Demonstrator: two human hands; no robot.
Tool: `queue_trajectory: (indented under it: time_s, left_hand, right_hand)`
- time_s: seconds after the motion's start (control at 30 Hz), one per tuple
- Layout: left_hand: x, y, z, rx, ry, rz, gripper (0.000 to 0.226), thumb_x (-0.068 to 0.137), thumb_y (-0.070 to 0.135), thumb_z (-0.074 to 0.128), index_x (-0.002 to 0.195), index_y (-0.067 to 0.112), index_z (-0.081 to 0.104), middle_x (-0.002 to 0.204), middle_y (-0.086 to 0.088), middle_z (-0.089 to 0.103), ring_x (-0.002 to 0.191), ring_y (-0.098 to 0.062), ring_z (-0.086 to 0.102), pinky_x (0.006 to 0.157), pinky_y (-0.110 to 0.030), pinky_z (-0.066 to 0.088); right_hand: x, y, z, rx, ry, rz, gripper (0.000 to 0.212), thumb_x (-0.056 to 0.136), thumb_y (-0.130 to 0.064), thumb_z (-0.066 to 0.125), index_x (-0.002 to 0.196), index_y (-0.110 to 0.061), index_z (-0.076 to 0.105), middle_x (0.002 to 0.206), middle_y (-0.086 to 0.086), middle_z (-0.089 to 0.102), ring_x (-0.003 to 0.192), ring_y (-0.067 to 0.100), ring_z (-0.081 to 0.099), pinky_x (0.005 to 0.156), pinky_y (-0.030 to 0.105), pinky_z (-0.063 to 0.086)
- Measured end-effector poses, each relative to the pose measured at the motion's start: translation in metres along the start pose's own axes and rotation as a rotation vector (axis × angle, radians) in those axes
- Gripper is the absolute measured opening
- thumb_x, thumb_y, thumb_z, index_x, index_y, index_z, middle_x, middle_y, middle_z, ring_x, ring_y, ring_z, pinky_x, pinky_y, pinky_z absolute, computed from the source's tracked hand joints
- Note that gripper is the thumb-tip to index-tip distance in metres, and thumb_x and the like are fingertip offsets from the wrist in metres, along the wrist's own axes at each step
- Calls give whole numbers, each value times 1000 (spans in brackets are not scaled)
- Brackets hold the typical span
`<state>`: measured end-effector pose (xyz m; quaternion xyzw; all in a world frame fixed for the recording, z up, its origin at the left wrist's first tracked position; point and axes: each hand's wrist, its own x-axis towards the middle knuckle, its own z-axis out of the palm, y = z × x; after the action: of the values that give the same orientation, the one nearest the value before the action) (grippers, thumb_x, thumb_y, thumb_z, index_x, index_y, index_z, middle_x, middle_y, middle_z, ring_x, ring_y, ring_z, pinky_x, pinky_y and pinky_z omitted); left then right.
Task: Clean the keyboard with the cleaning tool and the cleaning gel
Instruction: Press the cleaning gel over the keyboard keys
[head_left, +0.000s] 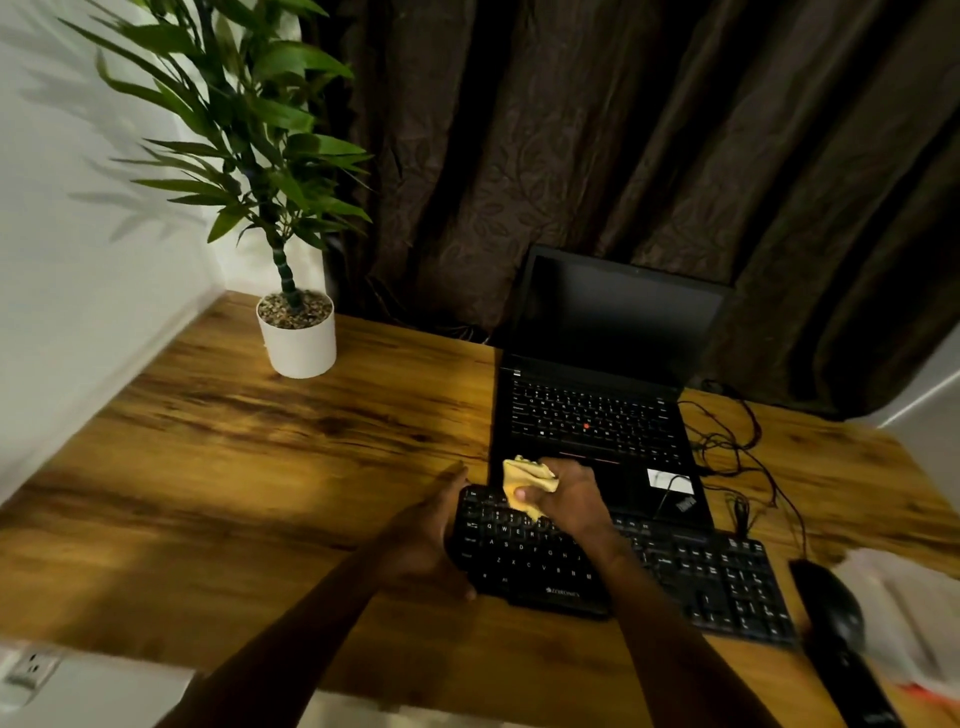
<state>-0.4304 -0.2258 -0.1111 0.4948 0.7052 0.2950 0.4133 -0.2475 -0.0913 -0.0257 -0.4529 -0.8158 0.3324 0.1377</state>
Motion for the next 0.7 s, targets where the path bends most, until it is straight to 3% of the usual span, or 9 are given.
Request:
queue_trajectory:
  time_s: [0.1, 0.2, 0.3, 0.47, 0.57, 0.7]
  left_hand:
    - [-10, 12, -5, -23, -42, -7, 152, 23, 68, 90, 153, 40, 15, 154, 21, 22, 139, -6, 30, 116, -31, 28]
    - [-22, 27, -13, 45, -36, 22, 165, 22, 55, 96, 150, 48, -9, 144, 32, 15, 139, 0, 17, 110, -21, 22]
    - [-26, 26, -15, 83, -47, -9, 164, 18, 57, 96, 136, 66, -17, 154, 29, 17, 143, -6, 18, 110, -25, 26]
    - [-40, 45, -21, 115, -35, 30, 160, 35, 41, 99, 154, 41, -8, 159, 16, 21, 146, -16, 22, 111, -28, 30]
    - [-40, 43, -20, 109, -38, 30, 157, 37, 43, 97, 154, 40, -7, 160, 12, 24, 146, -14, 24, 109, -25, 32]
    - [-41, 43, -22, 115, -38, 26, 157, 32, 49, 94, 153, 45, -6, 159, 12, 26, 146, -14, 24, 110, -25, 32]
  right_hand:
    - [-3, 18, -9, -6, 44, 20, 21, 72, -20, 86, 86, -10, 73, 76, 3, 71, 75, 18, 68, 71, 34, 54]
    - [-5, 12, -5, 18, 59, 4, 18, 72, -18, 85, 83, -12, 72, 72, 0, 69, 71, 15, 66, 67, 29, 51]
    - [-4, 6, -2, 59, 36, -13, 17, 73, -17, 84, 80, -19, 69, 70, -5, 65, 68, 10, 62, 64, 24, 47]
    - [-10, 26, -16, 47, 37, 3, 16, 73, -20, 85, 79, -20, 70, 69, -7, 66, 65, 6, 62, 59, 18, 44]
    - [-14, 38, -27, 54, 87, 9, 31, 74, -17, 85, 66, -33, 59, 62, -11, 61, 57, 1, 56, 52, 10, 40]
    - [-12, 32, -22, 59, 100, -12, 37, 72, -15, 85, 65, -37, 57, 60, -13, 60, 56, -3, 54, 55, 15, 41]
